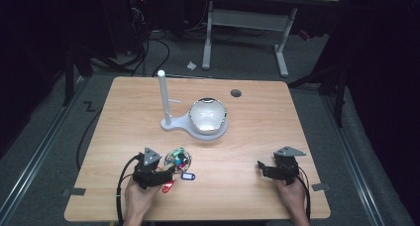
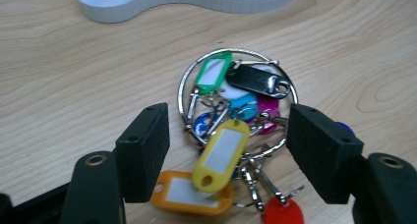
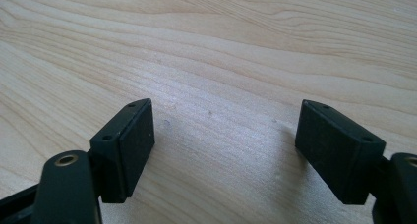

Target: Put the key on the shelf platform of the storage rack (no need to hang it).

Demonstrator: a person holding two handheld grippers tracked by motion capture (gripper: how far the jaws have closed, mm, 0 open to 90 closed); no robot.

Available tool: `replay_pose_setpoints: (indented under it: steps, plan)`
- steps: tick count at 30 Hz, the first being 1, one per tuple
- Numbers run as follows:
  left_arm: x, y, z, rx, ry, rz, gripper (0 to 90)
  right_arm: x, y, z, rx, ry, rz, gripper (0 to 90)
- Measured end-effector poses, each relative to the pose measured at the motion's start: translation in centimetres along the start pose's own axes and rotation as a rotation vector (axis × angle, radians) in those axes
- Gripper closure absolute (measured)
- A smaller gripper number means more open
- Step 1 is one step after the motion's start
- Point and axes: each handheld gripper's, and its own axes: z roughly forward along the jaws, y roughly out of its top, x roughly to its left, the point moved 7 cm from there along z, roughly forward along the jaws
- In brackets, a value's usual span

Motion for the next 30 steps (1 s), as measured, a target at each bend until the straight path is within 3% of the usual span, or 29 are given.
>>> replay_pose_setpoints:
  steps: [7,14,23,24,30]
  plan:
    - [-1.1,0.3,1.0,0.019,-0.020,0.032,34.4,0.0,0.0,0.0,0.000,0.000,0.000,22.9]
    - [-1.3,0.4,2.3,0.039,-0.004,0.050,36.9,0.0,0.0,0.0,0.000,0.000,0.000,22.9]
    - [-1.1,0.3,3.4,0.028,-0.050,0.000,46.9,0.0,0.0,0.0,0.001,0.001,0.001,22.9]
    - [-1.0,0.4,3.6,0.023,-0.060,-0.007,52.5,0.0,0.0,0.0,0.001,0.000,0.002,22.9]
    - [-0.9,0.7,3.8,0.020,-0.066,-0.018,62.8,0.0,0.0,0.0,0.001,0.000,0.001,22.9]
